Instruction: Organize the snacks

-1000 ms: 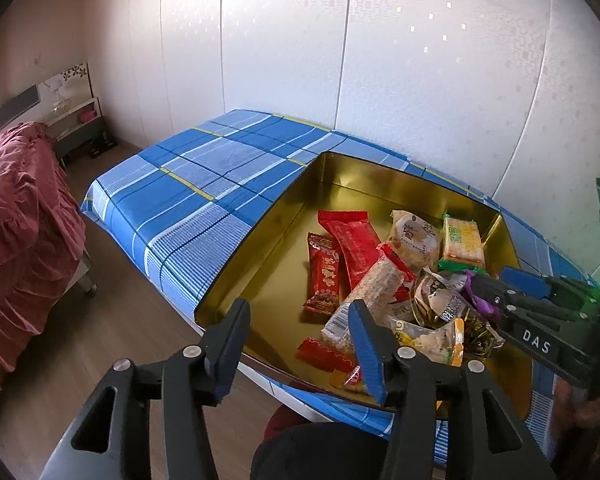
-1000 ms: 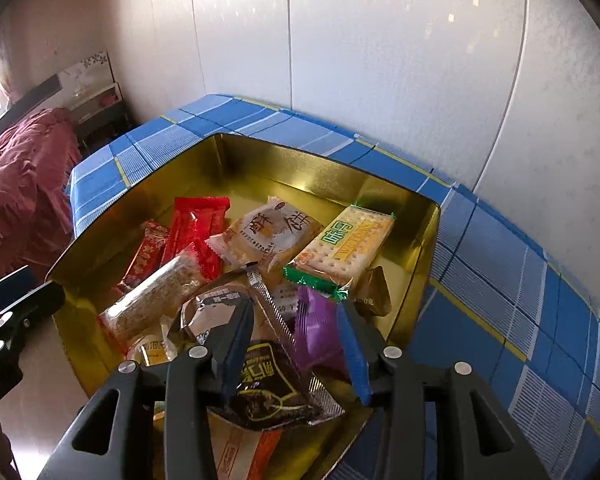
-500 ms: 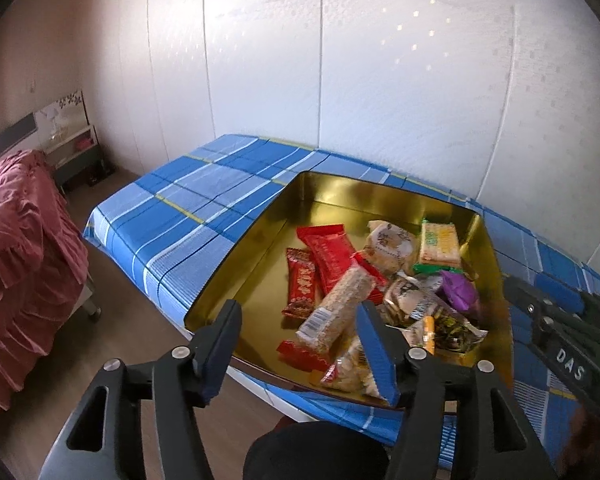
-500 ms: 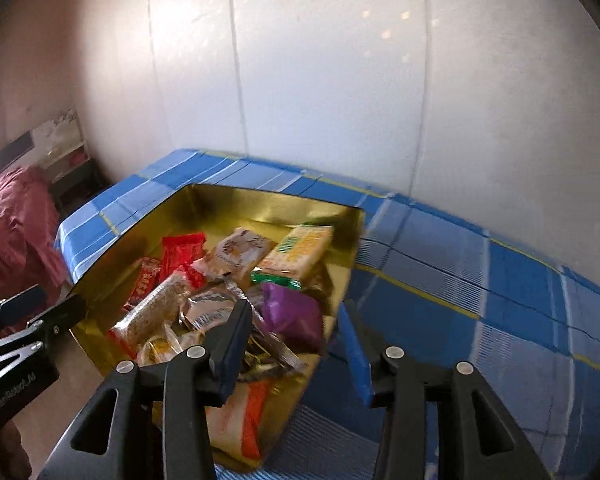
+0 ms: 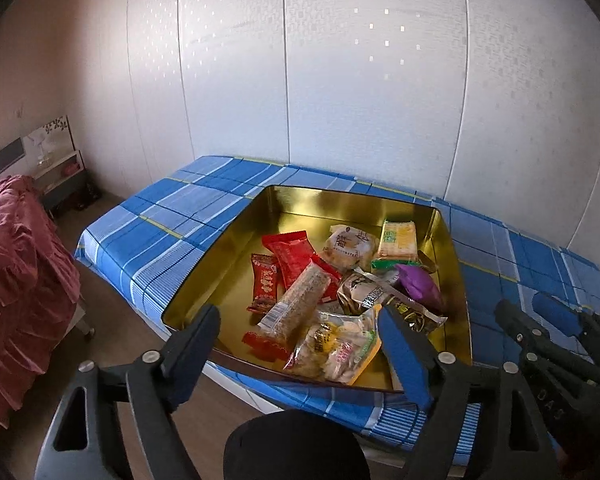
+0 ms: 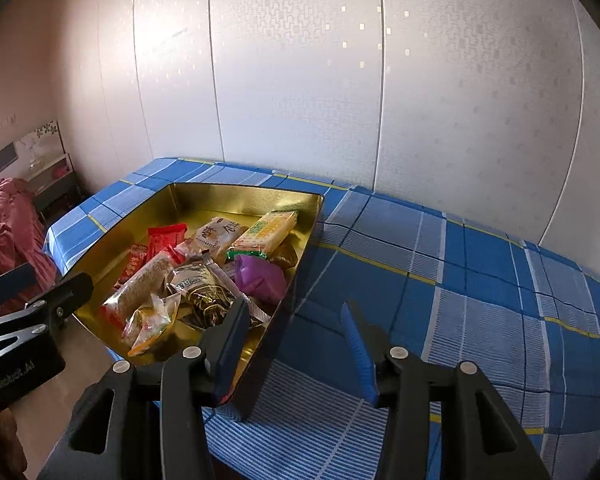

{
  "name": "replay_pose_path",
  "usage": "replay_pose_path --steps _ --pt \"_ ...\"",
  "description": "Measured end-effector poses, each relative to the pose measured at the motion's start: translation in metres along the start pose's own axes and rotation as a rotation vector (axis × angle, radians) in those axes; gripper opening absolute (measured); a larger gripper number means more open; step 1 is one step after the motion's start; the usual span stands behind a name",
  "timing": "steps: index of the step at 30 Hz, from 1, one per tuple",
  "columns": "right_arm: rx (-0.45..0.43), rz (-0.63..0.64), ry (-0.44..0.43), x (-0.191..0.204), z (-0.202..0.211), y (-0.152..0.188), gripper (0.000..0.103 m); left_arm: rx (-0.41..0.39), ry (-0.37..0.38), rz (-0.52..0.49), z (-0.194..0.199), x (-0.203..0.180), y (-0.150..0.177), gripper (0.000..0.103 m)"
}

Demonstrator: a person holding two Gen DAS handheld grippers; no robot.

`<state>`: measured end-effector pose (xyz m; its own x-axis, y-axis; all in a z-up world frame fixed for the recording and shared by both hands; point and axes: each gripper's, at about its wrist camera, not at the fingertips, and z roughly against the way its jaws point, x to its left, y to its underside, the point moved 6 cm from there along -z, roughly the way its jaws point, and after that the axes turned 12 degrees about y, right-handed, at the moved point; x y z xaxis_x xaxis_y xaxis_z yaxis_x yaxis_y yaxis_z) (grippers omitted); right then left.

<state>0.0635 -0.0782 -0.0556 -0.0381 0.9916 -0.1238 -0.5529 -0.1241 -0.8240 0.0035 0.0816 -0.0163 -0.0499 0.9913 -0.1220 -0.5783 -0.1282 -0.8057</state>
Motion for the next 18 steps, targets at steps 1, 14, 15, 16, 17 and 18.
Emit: replay_pose_path --steps 1,14,15,16,17,18 --pt "-0.002 0.000 0.002 -0.0001 0.0008 0.0003 0.049 -0.004 0.002 0.000 0.0011 0.0001 -0.0002 0.082" --pt "-0.015 0.019 0.001 0.0053 0.0061 0.0005 0.049 -0.020 -0.001 0.013 0.0063 0.0040 -0.0032 0.083" --pt "-0.015 0.019 0.001 0.0054 0.0061 0.0005 0.049 -0.020 0.000 0.013 0.0064 0.0043 -0.0033 0.083" --pt "-0.014 0.020 0.000 0.0056 0.0061 0.0006 0.049 -0.020 0.000 0.014 0.0065 0.0047 -0.0034 0.083" --pt "-0.013 0.021 0.000 0.0059 0.0060 0.0007 0.049 -0.021 -0.001 0.014 0.0065 0.0049 -0.0035 0.083" --pt "-0.013 0.021 0.000 0.0060 0.0060 0.0008 0.049 -0.022 -0.001 0.014 0.0069 0.0053 -0.0037 0.084"
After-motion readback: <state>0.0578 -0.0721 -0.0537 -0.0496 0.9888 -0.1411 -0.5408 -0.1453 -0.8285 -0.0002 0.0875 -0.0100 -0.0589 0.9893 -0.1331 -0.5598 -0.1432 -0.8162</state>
